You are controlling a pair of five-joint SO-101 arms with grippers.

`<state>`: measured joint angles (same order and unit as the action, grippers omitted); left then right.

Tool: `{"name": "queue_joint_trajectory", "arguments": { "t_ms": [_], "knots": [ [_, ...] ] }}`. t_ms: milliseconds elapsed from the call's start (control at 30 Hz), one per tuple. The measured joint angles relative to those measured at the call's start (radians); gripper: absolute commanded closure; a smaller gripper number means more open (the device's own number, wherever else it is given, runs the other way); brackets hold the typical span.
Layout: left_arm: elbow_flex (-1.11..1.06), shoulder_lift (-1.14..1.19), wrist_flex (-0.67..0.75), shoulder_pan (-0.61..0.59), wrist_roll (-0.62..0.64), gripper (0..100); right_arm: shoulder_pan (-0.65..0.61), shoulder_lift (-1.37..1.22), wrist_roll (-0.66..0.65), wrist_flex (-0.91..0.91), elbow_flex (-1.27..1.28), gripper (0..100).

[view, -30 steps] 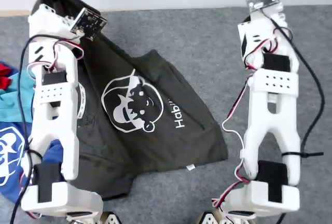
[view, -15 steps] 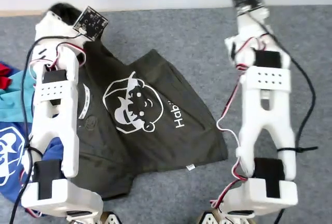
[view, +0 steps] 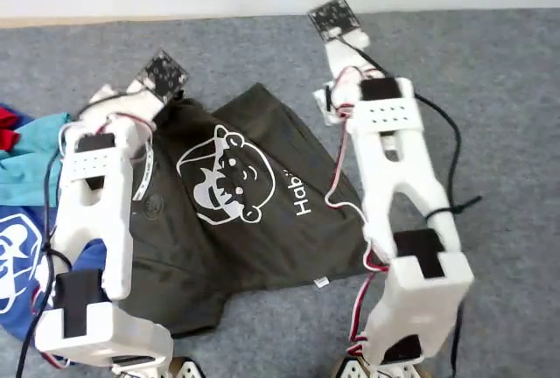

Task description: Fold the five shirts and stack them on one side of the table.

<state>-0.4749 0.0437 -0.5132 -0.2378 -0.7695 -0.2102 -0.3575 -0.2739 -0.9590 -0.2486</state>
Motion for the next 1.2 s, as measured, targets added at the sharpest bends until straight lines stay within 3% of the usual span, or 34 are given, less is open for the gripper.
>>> {"name": "queue_joint_trajectory", "arguments": {
  "t_ms": [300,600,733,933,1200],
  "knots": [
    [-0.094,0.0,0.0,0.0,0.0,100,-0.127,-0.321,0.028,0.0,-0.318,78.4],
    [-0.115,0.0,0.0,0.0,0.0,100,-0.157,-0.698,0.028,-0.021,-0.666,78.6],
    [-0.115,0.0,0.0,0.0,0.0,100,-0.158,-0.818,0.031,-0.101,-0.81,79.5],
    [-0.124,0.0,0.0,0.0,0.0,100,-0.163,-0.902,0.031,-0.249,-1.003,99.5],
    [-0.209,0.0,0.011,0.018,0.0,100,-0.166,-0.922,-0.011,-0.477,-1.112,98.7]
  ]
}}
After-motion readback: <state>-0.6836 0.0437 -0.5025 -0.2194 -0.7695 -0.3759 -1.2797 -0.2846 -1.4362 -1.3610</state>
